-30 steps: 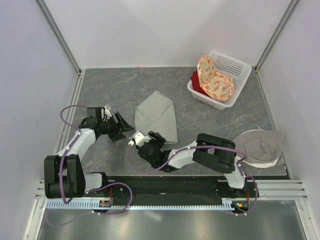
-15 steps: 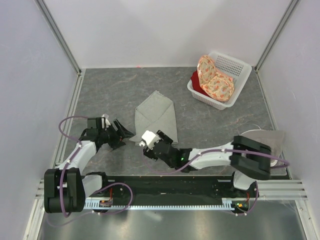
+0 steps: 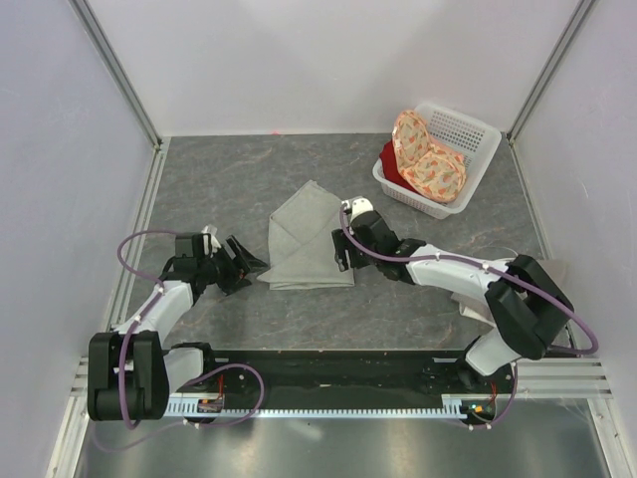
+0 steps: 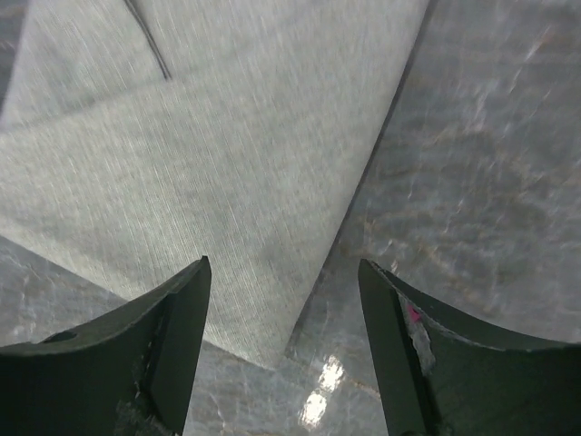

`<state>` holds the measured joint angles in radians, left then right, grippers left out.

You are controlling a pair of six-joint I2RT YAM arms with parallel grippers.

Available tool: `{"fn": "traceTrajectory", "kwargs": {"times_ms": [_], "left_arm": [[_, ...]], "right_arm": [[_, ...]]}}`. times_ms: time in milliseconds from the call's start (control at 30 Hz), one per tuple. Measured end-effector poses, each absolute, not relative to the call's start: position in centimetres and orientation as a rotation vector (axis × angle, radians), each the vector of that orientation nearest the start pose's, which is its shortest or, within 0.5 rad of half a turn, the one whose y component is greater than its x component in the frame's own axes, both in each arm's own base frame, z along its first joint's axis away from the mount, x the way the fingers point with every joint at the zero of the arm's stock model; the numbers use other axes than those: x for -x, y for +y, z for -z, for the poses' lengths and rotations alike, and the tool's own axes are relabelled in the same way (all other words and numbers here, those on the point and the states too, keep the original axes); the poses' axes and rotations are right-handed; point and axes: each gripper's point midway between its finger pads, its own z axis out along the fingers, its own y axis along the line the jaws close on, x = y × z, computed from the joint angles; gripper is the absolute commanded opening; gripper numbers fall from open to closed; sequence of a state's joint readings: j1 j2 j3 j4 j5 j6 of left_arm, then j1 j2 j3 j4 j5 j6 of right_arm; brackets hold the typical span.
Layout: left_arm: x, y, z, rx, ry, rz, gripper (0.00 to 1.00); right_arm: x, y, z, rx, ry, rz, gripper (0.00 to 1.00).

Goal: Fold the napkin, place the utensils inside, and roll it up
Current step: Roll the napkin with the utensil

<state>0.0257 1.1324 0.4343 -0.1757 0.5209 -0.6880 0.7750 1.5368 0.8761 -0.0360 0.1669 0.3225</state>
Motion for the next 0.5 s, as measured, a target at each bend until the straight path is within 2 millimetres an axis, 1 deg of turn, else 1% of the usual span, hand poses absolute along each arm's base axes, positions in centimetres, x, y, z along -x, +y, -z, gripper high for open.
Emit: {"fn": "traceTrajectory", "kwargs": {"times_ms": [133, 300, 367, 400, 433, 467, 500], "left_arm": [[-24.9, -10.5, -5.6, 0.639, 2.419, 0.921, 0.82], [-24.6, -10.5, -5.1, 0.642, 2.432, 0.918, 0.83], [-24.6, -10.5, -5.1, 0.643, 2.435, 0.917, 0.83], [-24.6, -10.5, -5.1, 0.643, 2.435, 0.917, 0.83], [-24.6, -10.5, -5.1, 0.643, 2.435, 0.917, 0.83], [-24.6, -10.5, -5.1, 0.642, 2.434, 0.918, 0.83], [-24.6, -10.5, -5.1, 0.642, 2.434, 0.917, 0.82]], "right_arm": [[-29.1, 27.1, -5.7, 0.412, 2.375, -0.459, 0.72], [-28.3, 27.1, -3.7, 0.393, 2.465, -0.512, 0.66], [-28.1, 27.1, -3.0, 0.382, 2.495, -0.523, 0.62], [-28.0, 27.0, -2.7, 0.378, 2.507, -0.525, 0.54], [-28.1, 27.0, -2.7, 0.373, 2.51, -0.532, 0.49], [-28.2, 26.8, -2.6, 0.348, 2.525, -0.549, 0.42], [-28.2, 26.8, -2.6, 0.348, 2.526, -0.55, 0.41]]}}
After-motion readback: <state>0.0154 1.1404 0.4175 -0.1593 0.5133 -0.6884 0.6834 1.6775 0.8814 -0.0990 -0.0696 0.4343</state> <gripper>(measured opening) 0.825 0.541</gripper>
